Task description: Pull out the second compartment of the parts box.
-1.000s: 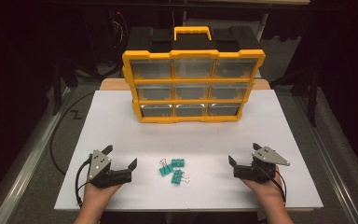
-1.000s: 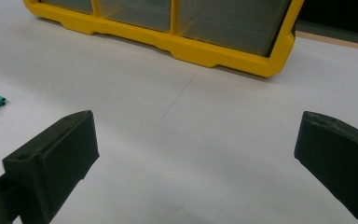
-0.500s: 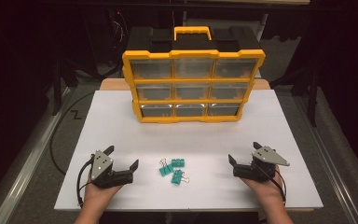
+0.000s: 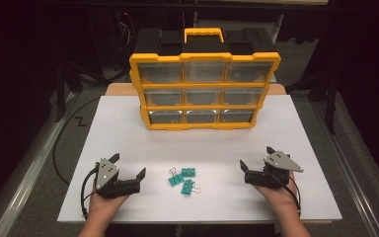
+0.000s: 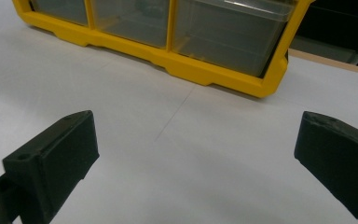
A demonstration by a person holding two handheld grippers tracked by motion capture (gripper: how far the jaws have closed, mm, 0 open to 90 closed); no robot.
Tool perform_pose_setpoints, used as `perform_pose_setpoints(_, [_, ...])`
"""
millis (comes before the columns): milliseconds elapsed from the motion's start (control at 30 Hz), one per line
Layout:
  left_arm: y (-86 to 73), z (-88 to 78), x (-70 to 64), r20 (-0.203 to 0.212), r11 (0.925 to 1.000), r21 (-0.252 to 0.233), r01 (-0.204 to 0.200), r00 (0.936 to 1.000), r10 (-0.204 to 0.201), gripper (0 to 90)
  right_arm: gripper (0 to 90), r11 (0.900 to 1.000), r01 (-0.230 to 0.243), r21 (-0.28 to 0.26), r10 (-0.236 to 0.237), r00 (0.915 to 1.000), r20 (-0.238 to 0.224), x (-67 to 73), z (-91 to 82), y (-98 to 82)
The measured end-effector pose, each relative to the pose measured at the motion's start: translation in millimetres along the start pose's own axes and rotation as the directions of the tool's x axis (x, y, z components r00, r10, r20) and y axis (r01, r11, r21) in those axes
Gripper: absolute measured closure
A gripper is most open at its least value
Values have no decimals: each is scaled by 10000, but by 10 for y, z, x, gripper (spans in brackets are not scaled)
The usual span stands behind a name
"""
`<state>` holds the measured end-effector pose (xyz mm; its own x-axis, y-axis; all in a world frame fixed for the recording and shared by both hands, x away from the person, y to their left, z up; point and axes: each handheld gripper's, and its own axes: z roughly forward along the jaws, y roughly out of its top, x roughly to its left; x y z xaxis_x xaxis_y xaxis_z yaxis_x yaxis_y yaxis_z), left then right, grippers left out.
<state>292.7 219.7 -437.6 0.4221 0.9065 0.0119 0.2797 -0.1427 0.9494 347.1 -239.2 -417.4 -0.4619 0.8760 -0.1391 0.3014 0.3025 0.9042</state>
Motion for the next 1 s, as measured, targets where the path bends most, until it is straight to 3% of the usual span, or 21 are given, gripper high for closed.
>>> perform_pose_setpoints(333, [1, 18, -4, -272, 9999, 71, -102, 9996, 104, 7, 8, 9989, -417, -199, 420, 9990, 139, -1, 121, 125])
perform_pose_setpoints(633, [1, 9, -10, -179, 9996, 189, -230, 9996, 234, 7, 8, 9994, -346, -36, 346, 9992, 179, 11, 272, 191])
perform_pose_setpoints(767, [-7, 14, -21, -15, 9998, 134, -157, 9999, 157, 7, 8, 9993, -361, 29, 361, 9991, 233, -17, 357, 222])
perform_pose_setpoints(1000, [-28, 1, -58, -240, 9993, -236, -293, 9993, 288, 5, 9, 9984, -567, -37, 568, 9979, 306, -85, 460, 234])
